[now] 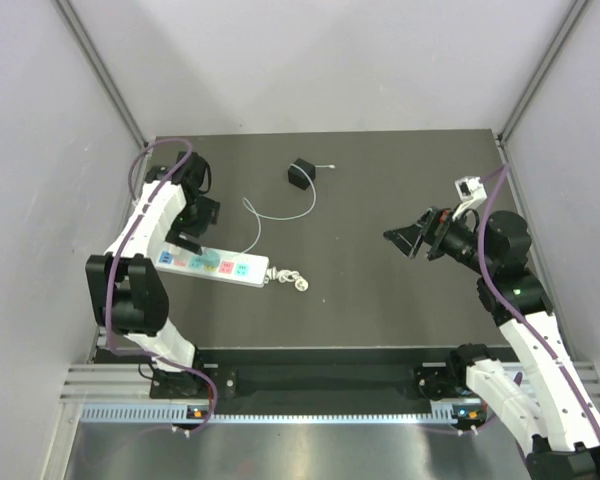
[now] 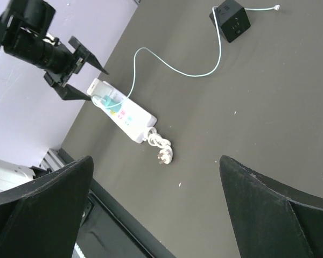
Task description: Insert the plug
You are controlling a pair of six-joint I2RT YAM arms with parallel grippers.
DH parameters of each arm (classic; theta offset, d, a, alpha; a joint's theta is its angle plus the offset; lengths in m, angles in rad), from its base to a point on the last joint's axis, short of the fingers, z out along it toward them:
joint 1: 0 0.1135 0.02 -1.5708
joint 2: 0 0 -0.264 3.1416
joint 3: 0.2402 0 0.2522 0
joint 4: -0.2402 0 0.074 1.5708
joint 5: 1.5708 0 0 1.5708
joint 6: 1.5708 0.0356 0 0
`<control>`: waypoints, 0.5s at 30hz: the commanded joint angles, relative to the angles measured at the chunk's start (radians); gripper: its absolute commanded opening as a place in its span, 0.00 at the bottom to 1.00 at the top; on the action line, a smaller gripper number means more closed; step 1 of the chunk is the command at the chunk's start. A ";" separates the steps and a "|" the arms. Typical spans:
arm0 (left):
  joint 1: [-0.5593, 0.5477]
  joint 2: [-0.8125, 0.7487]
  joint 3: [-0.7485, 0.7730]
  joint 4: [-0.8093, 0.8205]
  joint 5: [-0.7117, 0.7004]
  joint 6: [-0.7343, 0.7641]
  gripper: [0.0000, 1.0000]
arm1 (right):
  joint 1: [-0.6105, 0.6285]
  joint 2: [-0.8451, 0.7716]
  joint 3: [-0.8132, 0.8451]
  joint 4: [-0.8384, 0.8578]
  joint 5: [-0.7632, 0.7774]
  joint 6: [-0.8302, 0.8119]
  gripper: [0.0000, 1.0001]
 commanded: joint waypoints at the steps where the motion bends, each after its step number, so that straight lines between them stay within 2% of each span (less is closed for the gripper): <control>1: 0.003 -0.068 0.051 -0.047 -0.005 0.066 0.92 | -0.005 -0.015 0.055 -0.006 0.007 0.017 1.00; 9: 0.002 -0.172 0.075 0.082 0.044 0.256 0.98 | -0.005 -0.047 0.053 -0.056 0.046 -0.006 1.00; 13: 0.002 -0.219 0.104 0.097 0.024 0.378 0.98 | -0.005 -0.069 0.055 -0.163 0.099 -0.058 1.00; 15: 0.002 -0.253 0.092 0.155 0.027 0.445 0.98 | -0.005 -0.084 0.073 -0.208 0.102 -0.066 1.00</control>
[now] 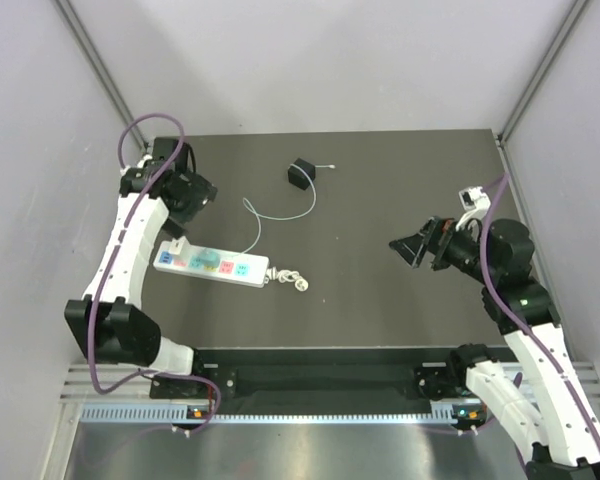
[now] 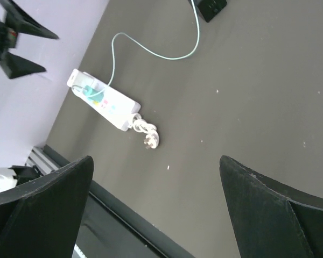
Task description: Insert the plug
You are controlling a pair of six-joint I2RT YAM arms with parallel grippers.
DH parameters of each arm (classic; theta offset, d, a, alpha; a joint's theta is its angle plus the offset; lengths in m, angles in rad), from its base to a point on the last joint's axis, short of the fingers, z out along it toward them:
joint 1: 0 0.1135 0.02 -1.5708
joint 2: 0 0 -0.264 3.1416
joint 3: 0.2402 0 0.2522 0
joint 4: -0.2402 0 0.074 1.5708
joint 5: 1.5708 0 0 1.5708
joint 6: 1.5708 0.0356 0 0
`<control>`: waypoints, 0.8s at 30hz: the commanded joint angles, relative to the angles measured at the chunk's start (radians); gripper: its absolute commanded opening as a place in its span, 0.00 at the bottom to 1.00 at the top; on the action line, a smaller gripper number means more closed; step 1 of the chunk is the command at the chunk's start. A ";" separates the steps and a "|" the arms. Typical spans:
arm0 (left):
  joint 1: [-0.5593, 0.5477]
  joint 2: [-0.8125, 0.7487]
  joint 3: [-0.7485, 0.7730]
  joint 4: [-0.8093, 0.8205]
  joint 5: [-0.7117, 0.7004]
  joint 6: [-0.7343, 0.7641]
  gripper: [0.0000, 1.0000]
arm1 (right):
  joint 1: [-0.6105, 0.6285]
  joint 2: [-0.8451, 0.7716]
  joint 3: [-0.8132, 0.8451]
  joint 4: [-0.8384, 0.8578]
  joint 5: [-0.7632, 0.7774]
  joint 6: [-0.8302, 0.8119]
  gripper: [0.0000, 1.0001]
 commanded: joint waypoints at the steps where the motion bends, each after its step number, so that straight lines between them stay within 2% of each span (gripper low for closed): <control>1: 0.002 -0.079 0.018 0.108 0.000 0.221 0.98 | -0.004 -0.045 0.073 -0.065 0.045 -0.034 1.00; 3: 0.002 -0.114 0.004 0.159 0.014 0.327 0.98 | -0.005 -0.060 0.080 -0.058 0.078 -0.014 1.00; 6: 0.000 -0.171 -0.005 0.255 0.109 0.427 0.94 | -0.005 -0.037 0.117 -0.074 0.080 0.001 1.00; 7: 0.000 -0.188 -0.017 0.280 0.170 0.465 0.92 | -0.004 -0.029 0.126 -0.082 0.080 0.010 1.00; 8: 0.000 -0.202 -0.024 0.305 0.304 0.481 0.91 | -0.004 -0.023 0.135 -0.088 0.082 0.013 1.00; 10: -0.001 -0.222 -0.043 0.349 0.443 0.522 0.89 | -0.004 -0.028 0.142 -0.091 0.103 0.033 1.00; 11: -0.001 -0.226 -0.051 0.363 0.561 0.538 0.88 | -0.002 -0.034 0.134 -0.078 0.114 0.044 1.00; 14: -0.001 -0.290 -0.122 0.444 0.648 0.539 0.84 | 0.007 -0.043 0.108 -0.038 0.163 0.059 1.00; 16: 0.000 -0.333 -0.198 0.515 0.785 0.526 0.83 | 0.019 -0.005 0.145 -0.083 0.262 0.044 1.00; 17: -0.001 -0.382 -0.227 0.603 0.844 0.509 0.82 | 0.025 0.013 0.166 -0.105 0.293 0.040 1.00; 18: -0.003 -0.407 -0.261 0.657 0.957 0.487 0.81 | 0.033 0.044 0.206 -0.128 0.342 0.032 1.00; 20: -0.011 -0.471 -0.329 0.745 1.017 0.453 0.81 | 0.061 0.067 0.227 -0.134 0.379 0.029 1.00; 23: -0.029 -0.530 -0.337 0.684 0.956 0.481 0.80 | 0.123 0.110 0.235 -0.067 0.453 0.036 1.00; 24: -0.029 -0.547 -0.370 0.690 0.953 0.469 0.80 | 0.145 0.154 0.246 -0.058 0.552 0.027 1.00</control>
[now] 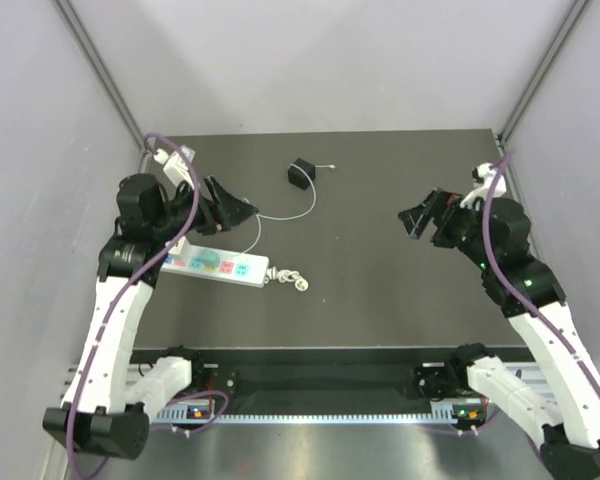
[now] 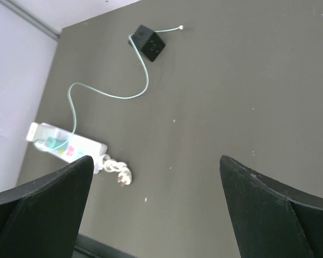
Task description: Insert the plug
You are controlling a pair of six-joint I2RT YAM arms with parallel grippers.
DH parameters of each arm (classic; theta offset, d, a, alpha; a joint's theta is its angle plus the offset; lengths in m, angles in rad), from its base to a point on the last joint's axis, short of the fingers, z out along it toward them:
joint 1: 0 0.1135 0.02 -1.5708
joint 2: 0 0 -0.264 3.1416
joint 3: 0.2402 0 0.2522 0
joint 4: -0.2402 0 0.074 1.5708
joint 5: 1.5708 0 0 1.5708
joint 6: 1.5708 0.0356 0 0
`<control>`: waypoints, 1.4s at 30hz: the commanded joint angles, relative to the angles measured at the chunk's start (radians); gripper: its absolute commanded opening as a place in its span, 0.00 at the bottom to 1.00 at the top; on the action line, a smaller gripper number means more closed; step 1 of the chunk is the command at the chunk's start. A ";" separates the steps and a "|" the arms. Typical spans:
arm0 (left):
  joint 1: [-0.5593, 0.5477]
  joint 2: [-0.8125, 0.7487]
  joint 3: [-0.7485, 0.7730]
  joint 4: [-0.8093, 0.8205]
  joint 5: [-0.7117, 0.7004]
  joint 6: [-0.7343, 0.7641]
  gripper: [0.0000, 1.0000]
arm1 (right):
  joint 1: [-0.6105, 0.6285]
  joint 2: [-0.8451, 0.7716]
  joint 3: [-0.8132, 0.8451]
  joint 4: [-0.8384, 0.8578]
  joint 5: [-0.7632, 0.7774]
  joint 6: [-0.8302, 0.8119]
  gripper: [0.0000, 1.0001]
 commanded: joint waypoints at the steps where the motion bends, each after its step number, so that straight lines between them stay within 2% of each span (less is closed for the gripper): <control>1: -0.007 -0.090 -0.060 0.149 0.125 -0.055 0.79 | 0.112 0.073 0.059 0.060 0.237 -0.015 1.00; 3: -0.010 -0.161 -0.180 0.294 0.178 -0.120 0.79 | 0.177 0.133 0.034 0.139 0.357 -0.033 1.00; 4: -0.010 -0.179 -0.200 0.297 0.172 -0.132 0.79 | 0.220 0.156 0.016 0.181 0.368 -0.062 1.00; 8: -0.010 -0.250 -0.226 0.205 0.109 -0.082 0.79 | 0.238 0.294 -0.016 0.402 0.368 -0.162 1.00; 10: -0.016 -0.274 -0.281 0.255 0.125 -0.120 0.78 | 0.240 0.398 0.023 0.473 0.373 -0.221 1.00; 14: -0.019 -0.281 -0.309 0.208 0.090 -0.067 0.78 | 0.238 0.579 0.141 0.531 0.304 -0.285 1.00; 18: -0.021 -0.244 -0.295 0.139 -0.011 -0.013 0.78 | 0.238 0.788 0.259 0.602 0.214 -0.309 1.00; 24: -0.021 -0.209 -0.315 0.163 -0.066 -0.014 0.77 | 0.237 1.136 0.509 0.551 0.241 -0.384 1.00; 27: -0.021 -0.192 -0.322 0.173 -0.088 -0.039 0.76 | 0.235 1.271 0.577 0.583 0.230 -0.430 1.00; 31: -0.021 -0.184 -0.320 0.179 -0.164 -0.054 0.75 | 0.186 1.374 0.591 0.703 0.129 -0.432 1.00; 36: -0.021 -0.143 -0.283 0.191 -0.206 -0.046 0.75 | 0.176 1.396 0.530 0.848 -0.042 -0.464 1.00; 42: -0.021 -0.113 -0.308 0.223 -0.239 -0.062 0.75 | 0.182 1.460 0.615 0.862 -0.113 -0.415 1.00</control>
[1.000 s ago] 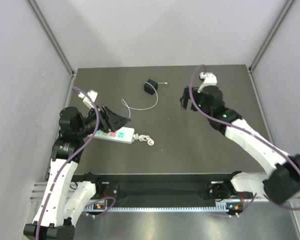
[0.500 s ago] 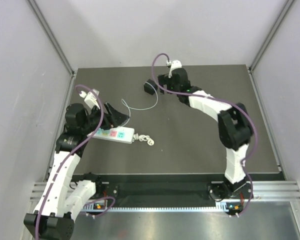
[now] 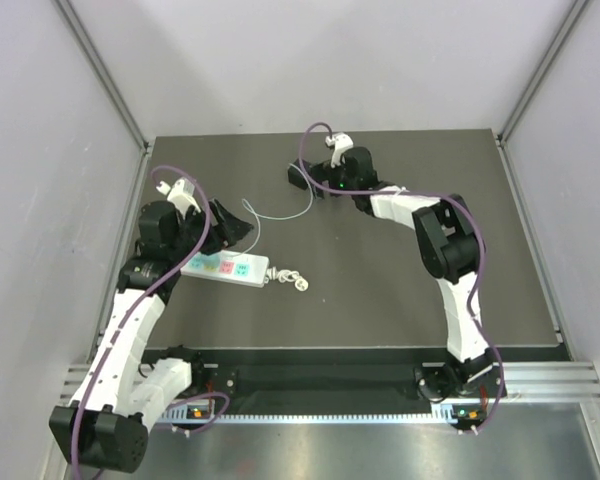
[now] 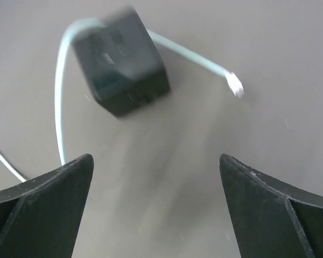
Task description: Insert the plug
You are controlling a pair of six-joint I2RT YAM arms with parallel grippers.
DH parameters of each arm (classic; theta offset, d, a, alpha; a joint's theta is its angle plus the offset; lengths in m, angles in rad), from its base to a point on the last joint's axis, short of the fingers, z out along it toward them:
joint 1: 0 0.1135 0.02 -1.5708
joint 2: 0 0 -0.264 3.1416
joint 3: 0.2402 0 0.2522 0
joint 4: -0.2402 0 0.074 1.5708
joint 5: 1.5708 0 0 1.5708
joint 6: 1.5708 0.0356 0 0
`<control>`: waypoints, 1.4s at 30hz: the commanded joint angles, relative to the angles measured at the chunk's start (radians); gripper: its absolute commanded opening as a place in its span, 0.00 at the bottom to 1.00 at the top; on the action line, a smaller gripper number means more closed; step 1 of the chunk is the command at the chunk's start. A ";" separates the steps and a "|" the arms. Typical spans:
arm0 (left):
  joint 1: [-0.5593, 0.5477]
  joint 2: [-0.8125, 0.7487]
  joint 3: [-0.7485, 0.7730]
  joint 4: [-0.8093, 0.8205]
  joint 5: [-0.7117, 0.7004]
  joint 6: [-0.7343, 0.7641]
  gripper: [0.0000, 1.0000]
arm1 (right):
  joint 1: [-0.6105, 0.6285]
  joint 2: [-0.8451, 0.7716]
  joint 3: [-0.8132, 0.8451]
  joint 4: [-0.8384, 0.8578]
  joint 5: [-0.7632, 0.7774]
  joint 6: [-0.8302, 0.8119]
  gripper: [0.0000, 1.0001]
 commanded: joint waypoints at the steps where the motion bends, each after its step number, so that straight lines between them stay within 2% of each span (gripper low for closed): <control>1: -0.002 0.009 0.001 0.080 -0.026 -0.013 0.75 | 0.011 0.040 0.102 0.107 -0.081 0.033 1.00; 7: -0.002 0.067 0.022 0.104 0.014 -0.018 0.75 | 0.029 0.192 0.367 -0.051 -0.032 0.114 1.00; 11: -0.002 0.079 0.048 0.089 0.002 0.002 0.75 | 0.048 0.252 0.498 -0.152 0.082 0.116 1.00; 18: -0.002 0.133 0.053 0.118 0.039 -0.013 0.75 | 0.055 0.253 0.512 -0.187 0.091 0.087 0.99; 24: -0.002 0.150 0.058 0.115 0.039 -0.009 0.74 | 0.069 0.276 0.587 -0.318 0.059 -0.152 1.00; 29: -0.002 0.176 0.058 0.124 0.033 -0.018 0.73 | 0.066 0.302 0.637 -0.315 -0.046 -0.243 1.00; 40: -0.002 0.197 0.082 0.115 0.003 -0.024 0.72 | 0.043 0.342 0.720 -0.376 -0.162 -0.275 1.00; 42: -0.002 0.207 0.090 0.112 0.000 -0.021 0.72 | 0.048 0.339 0.714 -0.384 -0.159 -0.274 0.96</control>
